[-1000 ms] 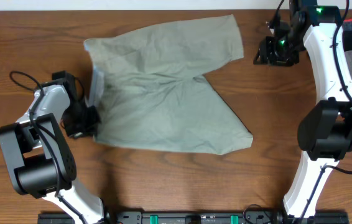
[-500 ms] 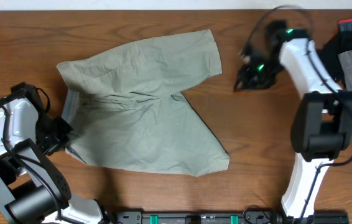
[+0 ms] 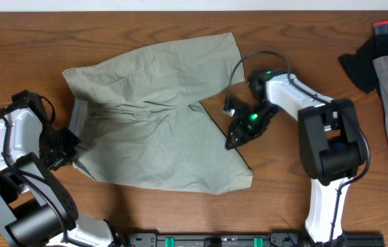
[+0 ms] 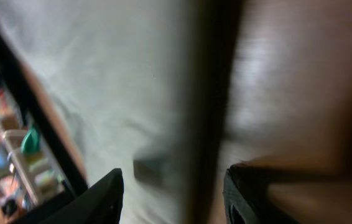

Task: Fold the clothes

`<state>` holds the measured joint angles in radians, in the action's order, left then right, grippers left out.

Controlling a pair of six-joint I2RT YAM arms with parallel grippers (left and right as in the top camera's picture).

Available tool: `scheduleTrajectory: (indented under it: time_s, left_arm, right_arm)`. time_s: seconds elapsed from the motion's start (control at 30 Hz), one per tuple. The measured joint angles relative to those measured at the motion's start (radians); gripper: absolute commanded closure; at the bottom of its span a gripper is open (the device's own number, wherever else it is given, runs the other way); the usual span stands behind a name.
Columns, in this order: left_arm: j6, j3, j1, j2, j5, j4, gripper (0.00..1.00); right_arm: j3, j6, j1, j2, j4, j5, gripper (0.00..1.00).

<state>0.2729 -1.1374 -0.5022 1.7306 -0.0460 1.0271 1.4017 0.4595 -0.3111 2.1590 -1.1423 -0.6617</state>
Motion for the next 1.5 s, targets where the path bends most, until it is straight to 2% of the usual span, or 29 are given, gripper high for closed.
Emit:
scheduleTrajectory:
  time_s: [0.03,0.07,0.13,0.17,0.3,0.47,0.6,0.73,0.8,0.83,0.97,1.13,1.2,1.37,1.5]
  left_arm:
    - [0.000,0.000,0.000,0.000,0.000,-0.002,0.94]
    - [0.000,0.000,0.000,0.000,0.000,-0.003,0.94]
    - [0.000,0.000,0.000,0.000,0.000,-0.006,0.94]
    - [0.000,0.000,0.000,0.000,0.000,-0.007,0.94]
    - [0.000,0.000,0.000,0.000,0.001,-0.008,0.94]
    - [0.000,0.000,0.001,0.000,-0.014,-0.006,0.94]
    - [-0.004,0.000,0.014,0.000,-0.064,-0.002,0.94]
    - [-0.007,0.000,0.018,0.000,-0.085,-0.003,0.94]
    - [-0.007,0.000,0.018,0.000,-0.081,-0.004,0.94]
    - [-0.007,0.000,0.016,0.000,-0.076,-0.006,0.94]
    - [-0.008,0.000,0.008,0.000,-0.047,-0.014,0.94]
    - [-0.008,0.000,0.006,0.000,-0.028,-0.014,0.94]
    - [-0.009,0.000,0.006,0.000,-0.026,-0.014,0.94]
    - [-0.011,0.000,0.006,0.000,-0.025,-0.018,0.94]
    - [-0.011,0.000,0.006,0.000,-0.025,-0.021,0.94]
  right_arm:
    - [-0.007,0.025,-0.015,0.000,-0.002,-0.013,0.56]
    - [-0.011,0.050,-0.029,0.000,-0.002,-0.022,0.71]
    - [-0.012,0.075,-0.053,0.000,-0.002,-0.033,0.92]
    - [-0.012,0.086,-0.064,0.000,-0.001,-0.039,0.98]
    - [0.002,0.061,-0.073,0.000,-0.009,-0.024,0.98]
    - [0.127,-0.109,-0.057,-0.013,-0.047,0.198,0.99]
    - [0.232,-0.220,-0.064,-0.108,-0.047,0.385,0.98]
    - [0.282,-0.265,-0.098,-0.225,-0.043,0.458,0.98]
    - [0.286,-0.274,-0.123,-0.248,-0.054,0.481,0.96]
    - [0.285,-0.279,-0.139,-0.249,-0.058,0.495,0.91]
    - [0.233,-0.296,-0.187,-0.222,-0.052,0.547,0.62]
    - [0.157,-0.287,-0.219,-0.160,-0.048,0.586,0.59]
    - [0.144,-0.293,-0.209,-0.153,-0.037,0.591,0.51]
    - [0.143,-0.302,-0.100,-0.154,0.019,0.519,0.38]
    - [0.143,-0.304,0.032,-0.154,0.059,0.408,0.38]
